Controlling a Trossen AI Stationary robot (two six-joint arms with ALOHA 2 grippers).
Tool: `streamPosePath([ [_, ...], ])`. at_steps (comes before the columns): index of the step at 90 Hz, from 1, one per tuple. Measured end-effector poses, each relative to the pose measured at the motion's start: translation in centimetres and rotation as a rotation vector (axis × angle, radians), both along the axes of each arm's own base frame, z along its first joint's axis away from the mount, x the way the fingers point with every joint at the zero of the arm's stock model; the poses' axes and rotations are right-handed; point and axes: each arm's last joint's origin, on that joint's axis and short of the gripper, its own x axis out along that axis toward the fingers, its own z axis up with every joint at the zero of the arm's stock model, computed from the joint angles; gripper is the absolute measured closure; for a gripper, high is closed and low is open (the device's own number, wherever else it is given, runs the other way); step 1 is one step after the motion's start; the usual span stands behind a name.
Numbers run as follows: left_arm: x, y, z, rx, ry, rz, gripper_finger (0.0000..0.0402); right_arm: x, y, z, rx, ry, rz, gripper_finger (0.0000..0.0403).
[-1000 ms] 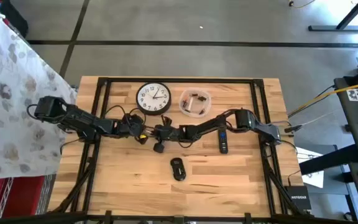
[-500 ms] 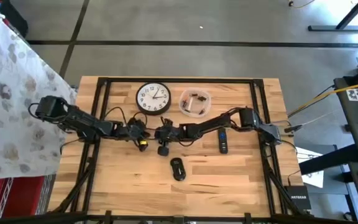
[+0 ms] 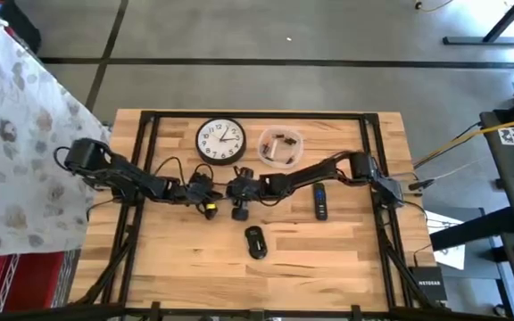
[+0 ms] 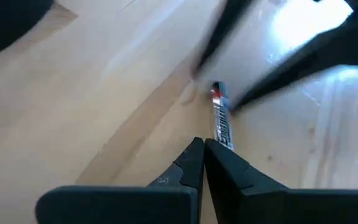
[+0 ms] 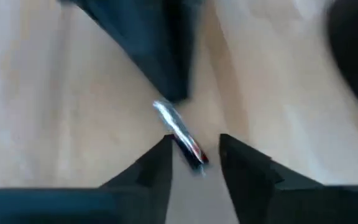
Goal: Insert battery
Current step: Insert the silver battery into the computer mouse
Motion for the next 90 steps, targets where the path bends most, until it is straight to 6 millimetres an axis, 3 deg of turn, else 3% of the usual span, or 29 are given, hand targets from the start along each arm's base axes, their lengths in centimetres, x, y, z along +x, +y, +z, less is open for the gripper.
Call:
streamPosePath([
  [16, 0.3, -0.4, -0.1, -0.011, -0.037, -0.018, 0.0400, -0.8, 0.5, 2.0, 0.025, 0.023, -0.041, 0.0228],
  [45, 0.9, -0.6, -0.4, -0.017, -0.073, -0.032, 0.0400, -0.9, 4.9, 0.8, 0.254, -0.010, -0.197, 0.0226],
  [74, 3.7, -1.3, -1.0, 0.010, -0.108, -0.088, 0.0400, -1.0, 6.1, -0.7, 0.215, -0.041, -0.340, 0.0226],
  [90, 3.9, -1.5, -0.8, 0.013, -0.109, -0.107, 0.0400, -1.8, 7.3, -1.4, 0.092, -0.051, -0.345, 0.0226],
])
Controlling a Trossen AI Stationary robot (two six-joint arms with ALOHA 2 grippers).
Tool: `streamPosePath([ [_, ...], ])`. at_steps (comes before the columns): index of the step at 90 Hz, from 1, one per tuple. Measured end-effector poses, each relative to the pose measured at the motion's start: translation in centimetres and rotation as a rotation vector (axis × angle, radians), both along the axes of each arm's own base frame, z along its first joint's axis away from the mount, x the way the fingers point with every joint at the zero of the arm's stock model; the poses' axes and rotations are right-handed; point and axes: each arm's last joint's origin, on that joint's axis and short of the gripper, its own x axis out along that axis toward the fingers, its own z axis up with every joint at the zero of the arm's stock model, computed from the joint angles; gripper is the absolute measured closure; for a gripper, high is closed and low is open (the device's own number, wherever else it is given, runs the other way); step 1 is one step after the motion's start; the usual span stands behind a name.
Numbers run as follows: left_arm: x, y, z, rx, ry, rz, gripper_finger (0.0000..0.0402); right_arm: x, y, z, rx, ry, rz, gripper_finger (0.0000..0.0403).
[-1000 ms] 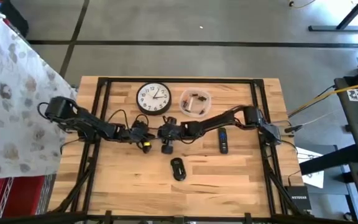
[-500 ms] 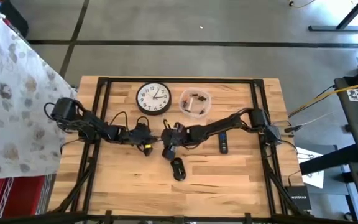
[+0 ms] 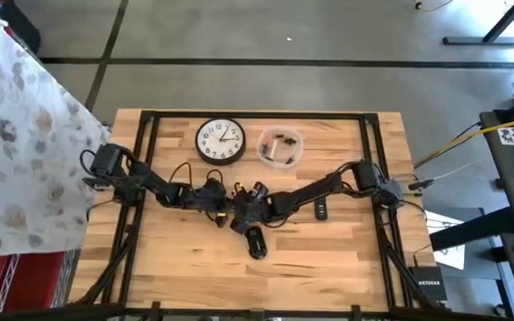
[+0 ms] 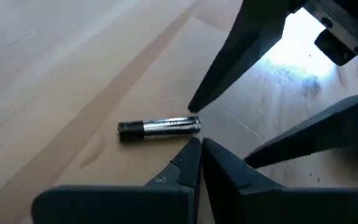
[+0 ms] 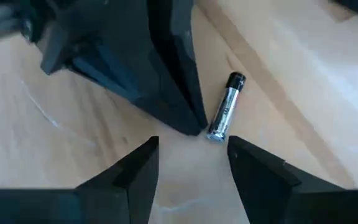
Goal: Insert battery
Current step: Insert the silver battery into the computer mouse
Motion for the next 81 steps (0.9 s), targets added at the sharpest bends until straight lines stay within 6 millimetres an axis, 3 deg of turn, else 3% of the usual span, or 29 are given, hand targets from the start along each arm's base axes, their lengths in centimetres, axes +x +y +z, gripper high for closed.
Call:
streamPosePath([
  [20, -1.2, -0.5, 2.1, 0.054, 0.089, -0.086, 0.0400, -1.9, 0.6, -1.9, -0.095, -0.017, -0.047, 0.0226],
  [38, -2.6, 0.7, 2.5, 0.183, 0.211, 0.067, 0.0400, -2.9, -0.5, -3.7, -0.030, -0.215, -0.087, 0.0226],
  [55, -2.5, 1.3, 2.4, 0.195, 0.218, 0.107, 0.0400, -2.6, -1.8, -3.7, 0.011, -0.279, -0.094, 0.0226],
  [81, -2.5, 1.1, 2.4, 0.194, 0.206, 0.118, 0.0400, -1.9, -2.0, -4.5, -0.011, -0.270, -0.119, 0.0226],
])
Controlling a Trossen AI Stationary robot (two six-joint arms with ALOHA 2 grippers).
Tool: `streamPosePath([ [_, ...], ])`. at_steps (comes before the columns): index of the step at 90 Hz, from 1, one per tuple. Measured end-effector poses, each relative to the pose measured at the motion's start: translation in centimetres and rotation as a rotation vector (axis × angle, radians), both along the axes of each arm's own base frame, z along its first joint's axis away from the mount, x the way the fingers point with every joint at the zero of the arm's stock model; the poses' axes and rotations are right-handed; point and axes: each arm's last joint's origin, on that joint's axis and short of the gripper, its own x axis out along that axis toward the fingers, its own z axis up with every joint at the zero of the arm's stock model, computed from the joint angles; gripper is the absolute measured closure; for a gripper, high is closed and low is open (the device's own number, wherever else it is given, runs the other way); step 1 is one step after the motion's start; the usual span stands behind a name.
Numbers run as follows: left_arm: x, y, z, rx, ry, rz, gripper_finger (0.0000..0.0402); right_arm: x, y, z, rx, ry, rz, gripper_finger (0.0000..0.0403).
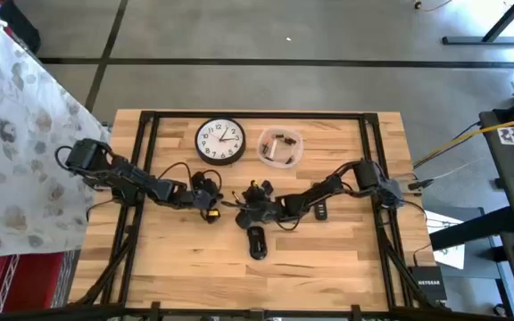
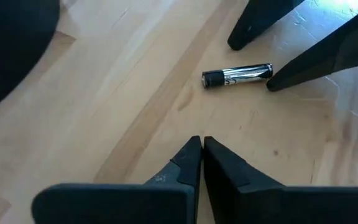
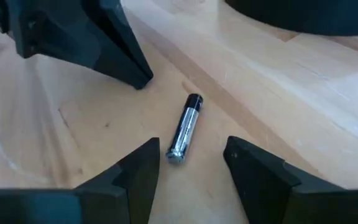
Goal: Insert battery
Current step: Insert the silver battery into the computer mouse
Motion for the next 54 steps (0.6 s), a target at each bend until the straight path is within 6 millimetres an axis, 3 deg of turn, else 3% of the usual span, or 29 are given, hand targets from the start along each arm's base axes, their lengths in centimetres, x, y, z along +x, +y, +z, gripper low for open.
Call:
streamPosePath([
  [11, 0.0, 0.0, 0.0, -0.005, -0.005, 0.004, 0.0400, 1.5, 0.1, -0.8, -0.028, -0.001, -0.029, 0.0232],
  [19, 0.0, 0.0, 0.0, -0.006, -0.004, 0.005, 0.0400, 2.1, 0.2, -0.8, -0.021, 0.041, -0.044, 0.0259],
  [39, 0.0, -0.1, 0.0, -0.009, -0.002, 0.004, 0.0400, 1.9, 1.0, -0.5, 0.001, 0.087, -0.036, 0.0344],
  [54, -0.1, -0.1, -0.1, -0.011, 0.002, 0.006, 0.0400, 1.7, 1.7, -0.6, -0.018, 0.102, -0.017, 0.0358],
])
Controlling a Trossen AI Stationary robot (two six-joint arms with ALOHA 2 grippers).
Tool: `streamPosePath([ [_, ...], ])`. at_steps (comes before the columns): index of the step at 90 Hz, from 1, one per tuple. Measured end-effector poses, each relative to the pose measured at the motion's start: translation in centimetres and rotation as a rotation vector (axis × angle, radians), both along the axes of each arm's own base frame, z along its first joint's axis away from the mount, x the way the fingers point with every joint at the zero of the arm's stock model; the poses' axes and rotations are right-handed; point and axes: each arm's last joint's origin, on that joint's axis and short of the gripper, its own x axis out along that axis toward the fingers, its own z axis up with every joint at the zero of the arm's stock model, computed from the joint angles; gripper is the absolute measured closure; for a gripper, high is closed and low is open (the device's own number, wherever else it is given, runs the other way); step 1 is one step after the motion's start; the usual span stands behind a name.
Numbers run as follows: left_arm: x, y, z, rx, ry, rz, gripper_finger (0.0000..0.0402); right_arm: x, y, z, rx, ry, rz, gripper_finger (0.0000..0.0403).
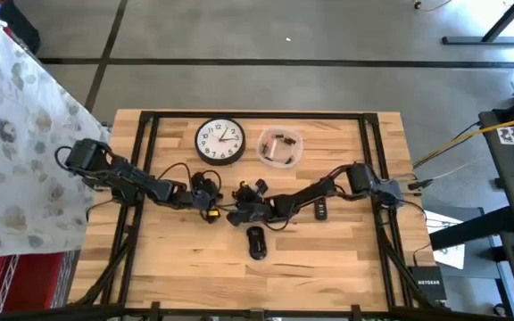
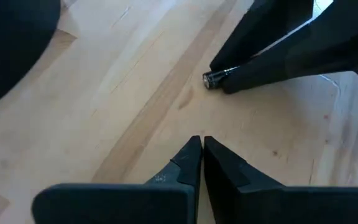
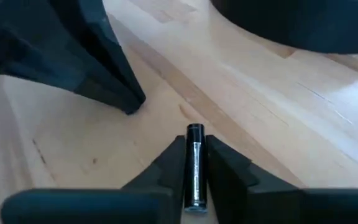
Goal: Insert battery
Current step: Insert the silver battery into the computer mouse
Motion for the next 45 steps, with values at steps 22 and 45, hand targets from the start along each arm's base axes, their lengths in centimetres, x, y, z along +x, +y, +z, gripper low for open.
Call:
streamPosePath([
  [22, -0.03, -0.01, -0.02, -0.001, 0.004, 0.001, 0.0400, -0.16, 0.00, -0.13, -0.008, 0.022, 0.001, 0.0283],
  [45, -0.05, 0.00, -0.03, -0.004, 0.006, 0.004, 0.0400, -0.33, 0.07, -0.18, 0.015, 0.025, -0.023, 0.0253],
])
